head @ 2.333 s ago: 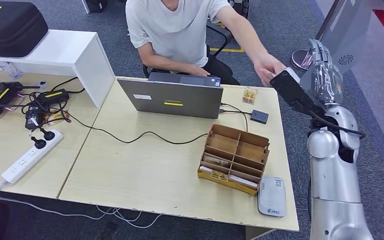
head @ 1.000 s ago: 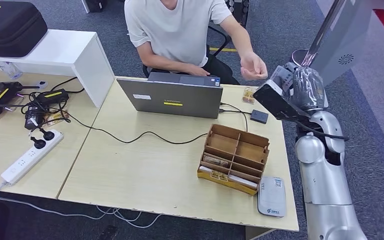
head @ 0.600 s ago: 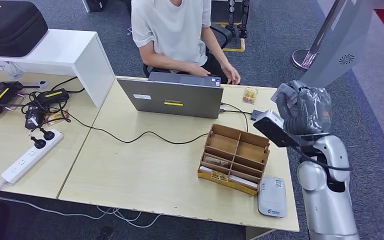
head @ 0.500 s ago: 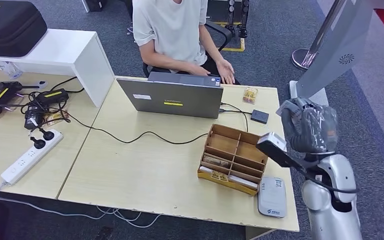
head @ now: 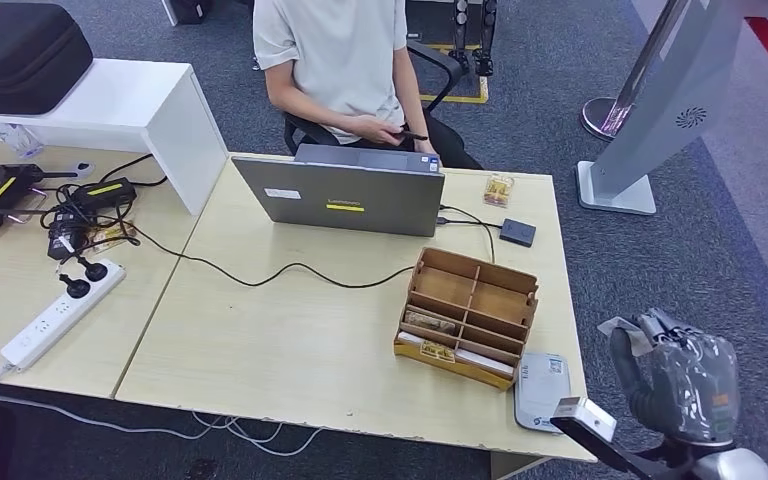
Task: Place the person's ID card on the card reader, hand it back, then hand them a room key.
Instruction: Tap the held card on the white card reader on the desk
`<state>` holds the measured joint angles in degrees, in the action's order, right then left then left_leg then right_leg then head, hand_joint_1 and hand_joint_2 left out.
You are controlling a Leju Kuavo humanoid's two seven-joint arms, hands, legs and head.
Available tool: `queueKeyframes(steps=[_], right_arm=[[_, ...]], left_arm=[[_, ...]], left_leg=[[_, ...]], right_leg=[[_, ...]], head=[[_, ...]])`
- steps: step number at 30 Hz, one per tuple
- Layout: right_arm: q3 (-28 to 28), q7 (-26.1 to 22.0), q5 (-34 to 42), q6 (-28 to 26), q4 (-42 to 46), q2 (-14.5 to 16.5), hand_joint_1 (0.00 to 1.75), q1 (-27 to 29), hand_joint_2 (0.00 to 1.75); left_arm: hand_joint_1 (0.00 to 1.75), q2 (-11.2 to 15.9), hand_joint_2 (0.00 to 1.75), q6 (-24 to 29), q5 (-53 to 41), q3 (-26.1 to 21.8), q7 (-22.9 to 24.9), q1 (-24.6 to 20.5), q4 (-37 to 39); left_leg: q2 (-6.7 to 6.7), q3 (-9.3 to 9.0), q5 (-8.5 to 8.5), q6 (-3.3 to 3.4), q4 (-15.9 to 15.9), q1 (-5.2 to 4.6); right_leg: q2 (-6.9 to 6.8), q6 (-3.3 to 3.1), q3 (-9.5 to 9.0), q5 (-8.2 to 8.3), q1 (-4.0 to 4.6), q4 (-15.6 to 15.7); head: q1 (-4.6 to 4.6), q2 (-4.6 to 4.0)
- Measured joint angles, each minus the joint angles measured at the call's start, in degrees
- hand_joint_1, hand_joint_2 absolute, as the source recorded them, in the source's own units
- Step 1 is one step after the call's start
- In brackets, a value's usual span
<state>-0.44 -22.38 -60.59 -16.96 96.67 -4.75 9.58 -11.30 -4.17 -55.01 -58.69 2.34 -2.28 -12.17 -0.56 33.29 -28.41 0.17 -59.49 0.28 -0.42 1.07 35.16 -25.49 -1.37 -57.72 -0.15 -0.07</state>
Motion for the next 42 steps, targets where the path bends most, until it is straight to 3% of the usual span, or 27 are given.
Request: queueKeyframes(steps=[12, 28, 42], right_arm=[[0.4, -1.7, -1.0, 1.6, -3.7, 2.1, 1.75, 1.6, 1.75], [8.6, 1.3, -5.0, -1.4, -20.9, 5.9, 1.75, -4.7, 1.75], [8.4, 2.1, -4.8, -4.7, -28.3, 6.4, 1.75, -7.1, 1.75]], left_arm=[[0.0, -0.1, 1.75, 0.1, -0.6, -0.1, 0.0, -0.1, 0.0], [0.0, -0.1, 1.75, 0.1, -2.3, -0.1, 0.6, -0.4, 0.0], [0.0, 0.0, 1.75, 0.1, -3.0, -0.2, 0.9, -0.5, 0.0]], left_leg=[[0.02, 0.01, 0.01, -0.02, 0.0, 0.01], [0.04, 0.01, 0.05, -0.05, 0.0, 0.02], [0.05, -0.05, 0.04, -0.06, 0.0, 0.02]], right_leg=[[0.03, -0.01, 0.0, 0.0, 0.0, 0.0], [0.03, -0.02, 0.0, 0.01, 0.01, -0.1], [0.05, -0.02, -0.02, 0.01, 0.01, 0.0]], head=[[0.0, 0.0], [0.01, 0.0], [0.0, 0.0]])
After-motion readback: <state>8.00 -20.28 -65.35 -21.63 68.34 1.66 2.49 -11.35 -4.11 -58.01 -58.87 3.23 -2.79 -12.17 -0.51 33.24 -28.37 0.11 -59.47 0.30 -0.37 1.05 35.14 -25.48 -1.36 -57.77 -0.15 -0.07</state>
